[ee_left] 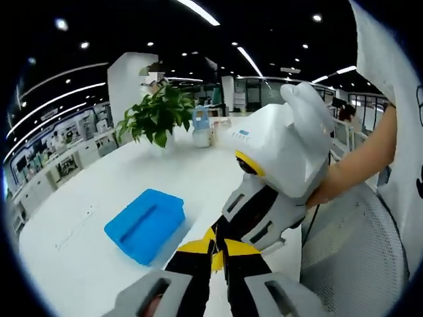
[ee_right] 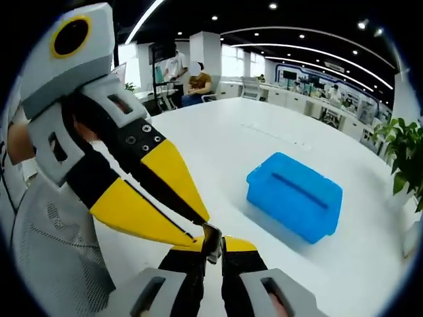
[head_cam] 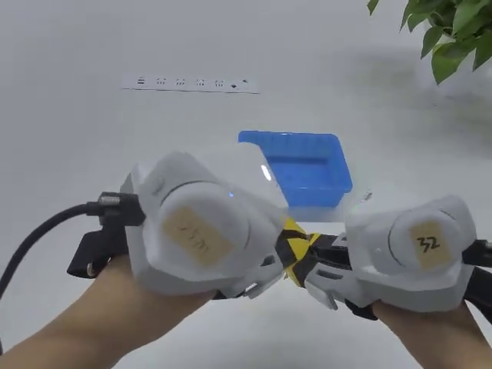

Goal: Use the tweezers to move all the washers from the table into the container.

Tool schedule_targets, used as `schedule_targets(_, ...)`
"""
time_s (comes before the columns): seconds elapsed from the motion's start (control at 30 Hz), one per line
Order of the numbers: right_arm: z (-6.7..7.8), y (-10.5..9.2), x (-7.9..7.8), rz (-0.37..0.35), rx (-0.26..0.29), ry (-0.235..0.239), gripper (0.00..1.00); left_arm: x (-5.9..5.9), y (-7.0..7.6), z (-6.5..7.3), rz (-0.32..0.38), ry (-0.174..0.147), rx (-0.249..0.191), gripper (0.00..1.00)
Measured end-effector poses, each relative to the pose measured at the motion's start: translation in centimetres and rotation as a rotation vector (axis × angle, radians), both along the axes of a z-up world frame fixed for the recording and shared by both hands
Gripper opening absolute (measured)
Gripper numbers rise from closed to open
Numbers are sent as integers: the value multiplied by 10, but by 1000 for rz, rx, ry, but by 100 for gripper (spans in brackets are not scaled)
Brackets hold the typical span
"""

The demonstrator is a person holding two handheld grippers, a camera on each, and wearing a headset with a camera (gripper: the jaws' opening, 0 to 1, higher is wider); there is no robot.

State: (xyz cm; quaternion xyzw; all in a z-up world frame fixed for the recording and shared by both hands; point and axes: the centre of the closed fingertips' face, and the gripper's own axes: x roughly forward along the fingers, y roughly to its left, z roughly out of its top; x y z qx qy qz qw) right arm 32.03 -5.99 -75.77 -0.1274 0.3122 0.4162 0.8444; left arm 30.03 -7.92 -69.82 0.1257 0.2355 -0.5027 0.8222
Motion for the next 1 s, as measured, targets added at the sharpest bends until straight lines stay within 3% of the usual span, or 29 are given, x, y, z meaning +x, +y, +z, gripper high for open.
schedule_targets(0.07,2,-1,7,-24,27,10,4,3,10,-5,43,19,-9,13)
schedule_targets(0.13,5,0,13,-44,53,12,4,6,22,-14,88,33,17,18)
schedule_targets(0.27,4,3,30,-74,79,17,4,7,54,-51,194,73,107,36)
schedule_targets(0.33,1,5,35,-79,76,18,4,9,69,-65,261,73,133,46)
schedule_targets(0.4,-5,6,39,-86,67,27,4,7,83,-81,306,113,170,56)
schedule_targets(0.5,-7,9,40,-85,70,40,4,2,94,-96,341,176,191,65)
schedule_targets(0.53,-9,10,41,-89,71,46,4,4,95,-95,345,164,176,67)
schedule_targets(0.67,-13,10,43,-101,59,49,4,4,94,-92,366,171,146,70)
schedule_targets(1.0,-20,13,49,-119,47,60,4,0,92,-93,355,162,152,69)
